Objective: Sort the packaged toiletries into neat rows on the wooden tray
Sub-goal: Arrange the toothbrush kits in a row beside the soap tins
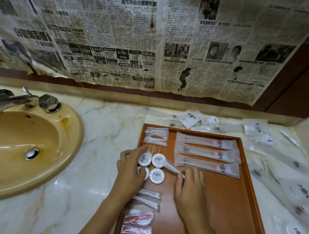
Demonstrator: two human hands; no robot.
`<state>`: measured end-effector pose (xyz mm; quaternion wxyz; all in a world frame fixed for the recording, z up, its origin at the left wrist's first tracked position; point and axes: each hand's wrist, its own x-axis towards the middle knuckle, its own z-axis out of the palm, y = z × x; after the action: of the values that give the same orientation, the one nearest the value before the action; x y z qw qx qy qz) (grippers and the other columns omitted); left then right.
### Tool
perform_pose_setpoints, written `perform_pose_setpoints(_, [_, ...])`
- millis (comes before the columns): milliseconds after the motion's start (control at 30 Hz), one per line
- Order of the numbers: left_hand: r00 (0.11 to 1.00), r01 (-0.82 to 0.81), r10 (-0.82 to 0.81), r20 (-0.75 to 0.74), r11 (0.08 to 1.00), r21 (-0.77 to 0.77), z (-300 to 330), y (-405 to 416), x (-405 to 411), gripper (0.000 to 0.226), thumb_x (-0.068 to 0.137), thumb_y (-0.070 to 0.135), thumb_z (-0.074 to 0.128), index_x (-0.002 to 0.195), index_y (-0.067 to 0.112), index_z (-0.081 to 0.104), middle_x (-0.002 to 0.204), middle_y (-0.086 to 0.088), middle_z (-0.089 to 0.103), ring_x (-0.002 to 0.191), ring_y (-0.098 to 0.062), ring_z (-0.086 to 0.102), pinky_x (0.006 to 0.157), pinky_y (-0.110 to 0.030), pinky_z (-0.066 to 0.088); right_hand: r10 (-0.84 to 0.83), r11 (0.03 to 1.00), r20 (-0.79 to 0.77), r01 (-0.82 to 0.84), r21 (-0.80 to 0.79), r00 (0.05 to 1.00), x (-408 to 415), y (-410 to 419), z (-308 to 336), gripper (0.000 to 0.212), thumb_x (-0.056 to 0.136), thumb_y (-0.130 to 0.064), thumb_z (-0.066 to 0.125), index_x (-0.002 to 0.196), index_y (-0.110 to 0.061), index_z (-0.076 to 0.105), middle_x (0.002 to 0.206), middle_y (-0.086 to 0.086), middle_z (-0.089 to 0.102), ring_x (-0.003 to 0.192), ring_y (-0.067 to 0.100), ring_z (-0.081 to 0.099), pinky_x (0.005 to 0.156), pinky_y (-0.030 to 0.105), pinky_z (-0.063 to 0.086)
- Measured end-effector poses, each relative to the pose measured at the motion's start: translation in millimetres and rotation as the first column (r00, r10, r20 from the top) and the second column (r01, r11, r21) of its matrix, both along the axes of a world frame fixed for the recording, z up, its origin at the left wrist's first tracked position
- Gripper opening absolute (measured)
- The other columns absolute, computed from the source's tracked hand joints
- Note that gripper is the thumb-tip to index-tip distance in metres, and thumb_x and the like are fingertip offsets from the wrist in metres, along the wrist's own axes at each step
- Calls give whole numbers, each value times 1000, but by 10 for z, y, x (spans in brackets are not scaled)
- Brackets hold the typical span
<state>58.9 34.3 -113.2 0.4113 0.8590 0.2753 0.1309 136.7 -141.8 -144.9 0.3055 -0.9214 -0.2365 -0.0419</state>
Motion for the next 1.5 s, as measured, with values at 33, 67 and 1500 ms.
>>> perform_pose_setpoints(33, [1000,3,-3,19,1000,24,30,-9,3,70,79,5,55,133,49,43,132,16,49,124,-9,32,101,-28,25,0,1000,5,0,-3,1000,0,2,4,21,95,-34,31,95,-23,49,95,-5,48,90,16,42,74,34,44])
perform_pose_setpoints(67, [999,-8,5,43,998,55,64,-25,1,66,78,9,56,131,46,45,130,20,50,122,-7,32,100,-30,27,0,1000,9,0,-7,1000,1,4,9,22,95,-33,31,95,-23,49,95,-5,48,90,16,42,74,34,44])
perform_pose_setpoints(1500, [940,342,-320,-122,886,313,129,299,-265,49,82,22,69,127,37,56,110,40,44,116,0,36,94,-20,28,13,999,49,-11,-37,999,-12,5,30,23,94,-31,31,92,-21,51,93,-5,48,87,16,42,73,35,44])
